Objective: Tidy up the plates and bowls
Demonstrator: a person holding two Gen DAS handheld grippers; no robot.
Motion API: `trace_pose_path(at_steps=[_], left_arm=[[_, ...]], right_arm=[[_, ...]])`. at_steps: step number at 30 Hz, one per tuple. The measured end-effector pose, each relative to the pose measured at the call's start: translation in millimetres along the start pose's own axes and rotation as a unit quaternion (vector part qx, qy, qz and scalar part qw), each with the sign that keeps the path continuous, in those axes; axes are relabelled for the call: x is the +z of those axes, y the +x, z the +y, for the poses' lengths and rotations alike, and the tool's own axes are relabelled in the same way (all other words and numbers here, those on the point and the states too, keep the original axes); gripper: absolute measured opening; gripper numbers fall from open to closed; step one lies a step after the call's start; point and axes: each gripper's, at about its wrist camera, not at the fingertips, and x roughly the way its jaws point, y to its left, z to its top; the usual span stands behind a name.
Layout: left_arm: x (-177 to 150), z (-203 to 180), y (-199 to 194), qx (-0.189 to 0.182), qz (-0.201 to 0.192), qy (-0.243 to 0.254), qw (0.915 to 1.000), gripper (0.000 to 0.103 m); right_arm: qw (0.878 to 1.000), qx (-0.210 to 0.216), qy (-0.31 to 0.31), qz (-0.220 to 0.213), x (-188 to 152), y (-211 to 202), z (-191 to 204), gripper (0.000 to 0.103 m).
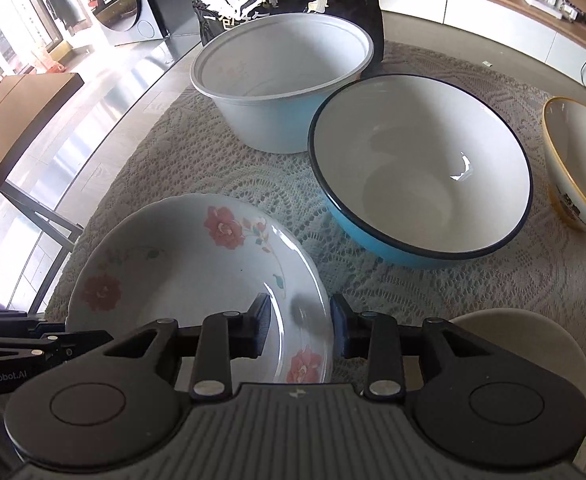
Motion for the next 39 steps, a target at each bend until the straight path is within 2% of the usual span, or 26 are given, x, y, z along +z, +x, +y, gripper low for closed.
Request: trace_pose_path(at_steps=[4,9,13,18,29,35,39], left_arm=[[21.3,6.5,0.2,0.035,-0.012,-0.014,0.9992,0.035],[46.5,9.3,-2.3,0.041,-0.034,0.004,0.9986,0.035],[48.0,10.8,5.7,0.055,-0.011,0.015,0.9983,0.035],[42.6,1.3,10.0,0.069,-0.012,0.052,0.9962,0.038],[43.4,7.4,10.5,0.05,-0.001,0.033,0.9982,0.039],[48.4,14.4,8.6,0.022,-0.012,0.006,0.9997,0.04],[51.1,13.5,8.3,0.002,-0.022,0.004,0.9998,0.042]], right_arm=[[1.0,0.019,-0.001,0.011,-11.5,-4.7,12.7,0.033],[0.999,0.032,0.004,0.018,-36.6,-10.0,21.5,0.034],[0.998,0.054,0.01,0.019,-50.1,-18.5,23.8,0.034],[0.999,0.053,0.008,0.004,-58.6,-22.3,27.7,0.034],[0.994,0.101,0.041,-0.002,-85.9,-30.9,33.6,0.036],[0.995,0.082,0.047,-0.01,-79.0,-23.9,37.7,0.036],[0.997,0.051,0.039,-0.036,-72.6,-25.2,36.3,0.036]])
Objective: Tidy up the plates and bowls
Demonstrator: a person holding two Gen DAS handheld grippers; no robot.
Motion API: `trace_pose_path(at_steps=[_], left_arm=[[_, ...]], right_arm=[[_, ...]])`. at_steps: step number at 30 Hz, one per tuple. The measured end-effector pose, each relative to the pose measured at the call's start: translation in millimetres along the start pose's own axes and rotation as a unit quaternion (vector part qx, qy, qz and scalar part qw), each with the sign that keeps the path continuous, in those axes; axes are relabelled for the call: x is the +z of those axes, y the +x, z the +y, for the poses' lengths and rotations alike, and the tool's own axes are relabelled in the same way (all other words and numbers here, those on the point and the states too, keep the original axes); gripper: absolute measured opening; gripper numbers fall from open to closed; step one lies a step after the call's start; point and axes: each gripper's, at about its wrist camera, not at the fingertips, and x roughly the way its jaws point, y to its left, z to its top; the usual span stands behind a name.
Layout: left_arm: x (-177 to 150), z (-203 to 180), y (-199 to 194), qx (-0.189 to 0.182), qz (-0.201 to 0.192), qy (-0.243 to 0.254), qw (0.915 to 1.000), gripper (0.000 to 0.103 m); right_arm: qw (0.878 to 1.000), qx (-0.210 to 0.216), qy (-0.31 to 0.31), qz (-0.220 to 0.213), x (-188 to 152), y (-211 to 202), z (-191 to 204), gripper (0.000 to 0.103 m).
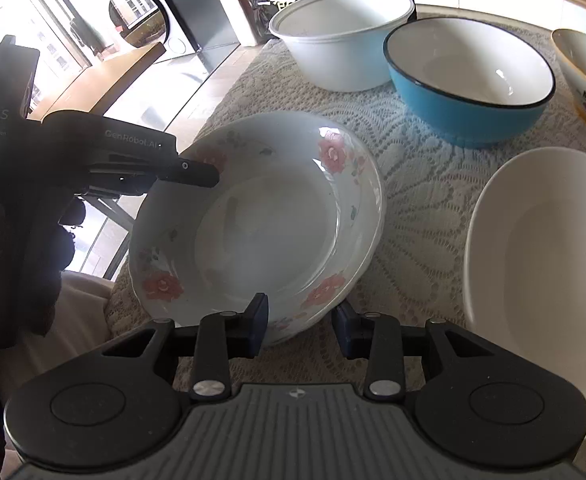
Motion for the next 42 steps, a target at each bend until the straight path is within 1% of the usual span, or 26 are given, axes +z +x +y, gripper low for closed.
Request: trace_pose_path(at_steps=[3,5,11,13,15,17,19,21,22,23,24,25,26,27,28,29,31,33,35,37,38,40,42], left_arm=[[-1.2,-2.7,3.0,-0.003,0.008,0.004,1.0,0.042],[-3.0,-5.4,5.8,0.007,0.014,0.015,0.9998,0.042],[-5.8,-7.1,3.6,0.013,0.006,0.025,0.9996,0.041],[-8.6,-11.7,-4.5,0.024,-0.009,0.036,0.999,0.041],[-11.1,-18.0,-18.2,0.037,-0.033,0.054,0.9973,0.041],[-12.9,-23.1,-34.8,0.042,-0.059,0.056,0.9958,0.041],[-14.7,-29.4,-52.7,0.039,-0.095,0.057,0.9931,0.041],[-17.7,-41.5,-70.8,0.01,-0.141,0.066,0.9878,0.04],[-19.7,-48.6,-76.7,-0.008,-0.16,0.072,0.9844,0.039],[-23.3,-59.4,-82.0,-0.034,-0.183,0.08,0.9792,0.038],[-26.9,-68.4,-82.9,-0.056,-0.195,0.087,0.9755,0.038],[-31.2,-80.9,-80.5,-0.086,-0.196,0.096,0.9721,0.036],[-35.3,-92.5,-75.1,-0.113,-0.188,0.102,0.9704,0.031],[-39.5,-103.0,-68.6,-0.133,-0.178,0.105,0.9693,0.027],[-45.6,-117.4,-59.7,-0.153,-0.165,0.111,0.968,0.018],[-50.9,-129.2,-51.1,-0.164,-0.153,0.118,0.9673,0.017],[-60.7,-150.0,-37.1,-0.162,-0.137,0.134,0.9682,0.015],[-69.8,-169.5,-25.0,-0.14,-0.127,0.157,0.9693,0.015],[-74.4,-180.4,-17.5,-0.119,-0.123,0.168,0.9707,0.015],[-76.0,-185.7,-9.9,-0.099,-0.115,0.168,0.9741,0.015],[-76.7,-185.9,-7.0,-0.098,-0.111,0.164,0.9753,0.016],[-78.3,-182.2,-1.3,-0.116,-0.092,0.152,0.9771,0.019],[-79.9,-182.9,3.8,-0.122,-0.076,0.151,0.9781,0.019]], right_arm=[[1.0,-0.016,0.0,-0.006,3.2,3.7,-4.1,0.035],[1.0,-0.012,0.0,-0.005,0.8,5.4,-5.2,0.035],[1.0,-0.005,-0.01,-0.011,-3.5,-4.3,-4.8,0.035],[0.999,-0.008,-0.02,-0.024,-5.3,-16.1,-6.4,0.035],[0.998,-0.02,-0.037,-0.049,-8.9,-31.6,-8.1,0.035],[0.995,-0.033,-0.053,-0.079,-13.8,-49.3,-11.8,0.035],[0.991,-0.04,-0.061,-0.112,-19.3,-67.4,-17.8,0.035],[0.984,-0.054,-0.059,-0.158,-24.5,-88.5,-29.5,0.036],[0.981,-0.063,-0.057,-0.176,-27.1,-95.8,-34.4,0.039],[0.974,-0.082,-0.055,-0.204,-30.2,-106.4,-41.8,0.041],[0.968,-0.101,-0.054,-0.224,-33.2,-113.5,-47.8,0.045],[0.963,-0.118,-0.054,-0.237,-35.7,-118.2,-52.9,0.048],[0.957,-0.142,-0.052,-0.247,-37.2,-123.7,-60.9,0.049],[0.955,-0.159,-0.049,-0.247,-38.3,-126.5,-68.1,0.049],[0.954,-0.173,-0.044,-0.243,-39.3,-129.0,-76.9,0.05],[0.954,-0.182,-0.035,-0.236,-39.8,-130.3,-87.1,0.05],[0.957,-0.191,-0.009,-0.218,-40.5,-131.1,-108.0,0.05],[0.962,-0.187,0.023,-0.196,-42.3,-128.9,-131.5,0.05],[0.966,-0.178,0.05,-0.179,-47.0,-124.4,-150.4,0.05],[0.969,-0.166,0.072,-0.169,-52.0,-117.6,-164.6,0.05],[0.97,-0.16,0.081,-0.166,-56.4,-113.5,-169.1,0.05],[0.972,-0.147,0.093,-0.16,-60.5,-105.4,-174.6,0.049],[0.974,-0.135,0.101,-0.153,-64.0,-99.4,-176.7,0.049]])
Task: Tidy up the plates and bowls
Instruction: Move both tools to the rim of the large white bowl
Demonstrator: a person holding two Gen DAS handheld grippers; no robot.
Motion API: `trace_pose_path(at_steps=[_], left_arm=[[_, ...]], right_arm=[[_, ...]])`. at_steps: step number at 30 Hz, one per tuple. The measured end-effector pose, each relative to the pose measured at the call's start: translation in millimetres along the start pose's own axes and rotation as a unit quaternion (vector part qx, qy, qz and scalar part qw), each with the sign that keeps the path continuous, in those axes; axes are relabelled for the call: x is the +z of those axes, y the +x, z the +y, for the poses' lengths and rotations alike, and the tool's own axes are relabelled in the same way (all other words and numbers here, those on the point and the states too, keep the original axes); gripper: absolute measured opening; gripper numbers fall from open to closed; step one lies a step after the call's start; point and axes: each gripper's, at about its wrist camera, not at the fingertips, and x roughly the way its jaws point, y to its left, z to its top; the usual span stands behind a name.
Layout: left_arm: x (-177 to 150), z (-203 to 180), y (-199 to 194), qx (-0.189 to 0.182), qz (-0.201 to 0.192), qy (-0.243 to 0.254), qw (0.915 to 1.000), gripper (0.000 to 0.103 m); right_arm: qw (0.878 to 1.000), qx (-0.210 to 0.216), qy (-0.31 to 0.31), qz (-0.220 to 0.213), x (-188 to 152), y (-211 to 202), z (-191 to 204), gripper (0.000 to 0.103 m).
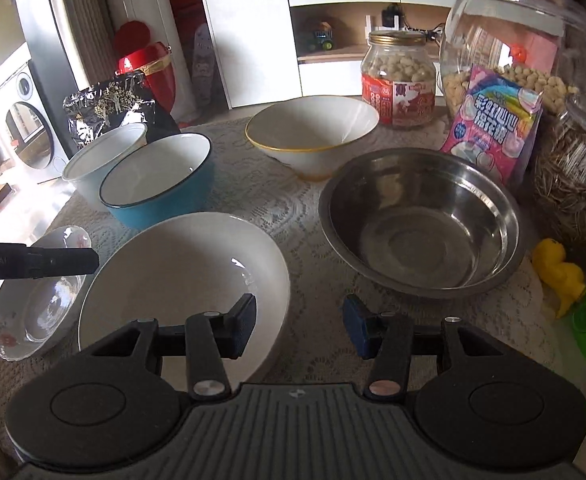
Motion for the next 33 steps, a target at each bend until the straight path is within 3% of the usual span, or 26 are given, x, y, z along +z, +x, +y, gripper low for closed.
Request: trace_pose_path(at_steps=[4,11,15,24,29,33], left_arm=[[-5.1,-6.3,4.3,0.018,0.002,0.014,0.9997,0.018],[-13.9,-18.5,-9.8,0.069,-0.047,0.046,0.9954,0.022],[-14.5,-9.3,1.0,0.072,-0.017,0.024,0.997,0.022],[-22.3,2.1,37.7,0.033,0.047,-0.023,0.9981,0.024],[-22.3,-3.3,44.1,0.039,0.05,-0.016,0.9979,0.023],[-21.8,-6.2,47.0,0.045,0.054,-0.008,0.9975,0.023]], right_arm=[[1.0,-0.002,-0.001,-0.003,-1.9,0.9,-0.6,0.049],[1.0,0.002,-0.004,-0.003,-1.2,1.3,1.2,0.049],[1.0,0.003,-0.009,0.002,-2.2,3.2,4.9,0.049],[1.0,0.005,-0.001,0.021,-0.1,11.1,6.1,0.049],[0.996,0.042,0.007,0.078,14.7,32.9,6.8,0.049],[0.996,0.03,-0.01,0.089,20.8,50.3,12.2,0.049]])
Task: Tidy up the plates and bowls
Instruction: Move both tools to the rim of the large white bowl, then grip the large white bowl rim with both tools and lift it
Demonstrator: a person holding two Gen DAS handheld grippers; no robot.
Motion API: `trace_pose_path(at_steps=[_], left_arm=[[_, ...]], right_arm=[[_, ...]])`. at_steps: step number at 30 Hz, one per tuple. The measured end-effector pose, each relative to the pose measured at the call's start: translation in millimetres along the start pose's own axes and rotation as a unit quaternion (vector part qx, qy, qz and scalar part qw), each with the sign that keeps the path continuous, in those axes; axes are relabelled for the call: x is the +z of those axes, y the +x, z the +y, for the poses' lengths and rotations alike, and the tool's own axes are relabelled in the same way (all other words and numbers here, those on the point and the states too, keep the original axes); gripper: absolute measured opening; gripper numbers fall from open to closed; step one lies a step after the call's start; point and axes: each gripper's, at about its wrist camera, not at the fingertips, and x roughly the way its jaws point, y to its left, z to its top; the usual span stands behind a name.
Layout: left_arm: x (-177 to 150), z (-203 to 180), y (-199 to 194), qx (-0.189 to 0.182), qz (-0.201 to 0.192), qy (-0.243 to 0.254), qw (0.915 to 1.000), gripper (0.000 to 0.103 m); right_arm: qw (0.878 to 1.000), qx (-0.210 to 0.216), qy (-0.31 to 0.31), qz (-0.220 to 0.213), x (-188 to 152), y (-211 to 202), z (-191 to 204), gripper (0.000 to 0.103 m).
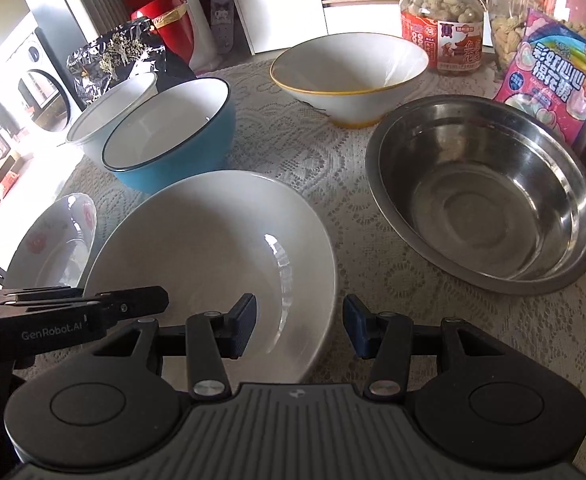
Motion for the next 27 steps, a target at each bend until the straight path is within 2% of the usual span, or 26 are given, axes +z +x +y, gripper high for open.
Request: trace_pose_path(at_steps=[3,5,7,11,16,20,24,27], left_arm=[[1.1,-2.8,6.2,0.003,0.014,0.009,0.9998,0.025],[2.0,-1.0,7.6,-0.003,0.019,0.0,0.9998,0.026],[2.5,1.5,7.7,-0.007,0.023,-0.008,0.9997,0.025],[0.8,2.2,6.4,-0.006,0.024,-0.01,0.9996,0.026],[-4.0,0.1,-3.2,-0.001,0.056,-0.015,0.9983,0.029],[-27.9,3.8,-21.6,-0.011,0.066,-0.013,0.9977,0.028],[-47.6,7.6,-40.8,0.009,0.061,-0.006,0.9981,0.028],[-59.3,12.0,-47.9,0.016,0.056,-0.005,0.9983,0.028]], right_arm=[[1.0,0.011,0.016,0.014,0.5,9.1,-4.6,0.047],[1.0,0.013,0.023,0.011,-0.8,9.3,-7.1,0.041],[1.0,0.017,0.014,0.01,-1.2,7.5,-5.4,0.03],[1.0,0.004,-0.004,0.003,-4.1,4.8,-0.4,0.028],[1.0,0.004,-0.005,0.004,-14.2,-10.0,4.5,0.028],[1.0,0.027,0.01,0.006,-29.9,-22.8,6.6,0.028],[0.999,0.052,0.0,0.017,-46.0,-24.7,17.6,0.028],[0.998,0.051,-0.022,0.015,-56.2,-21.0,26.3,0.029]])
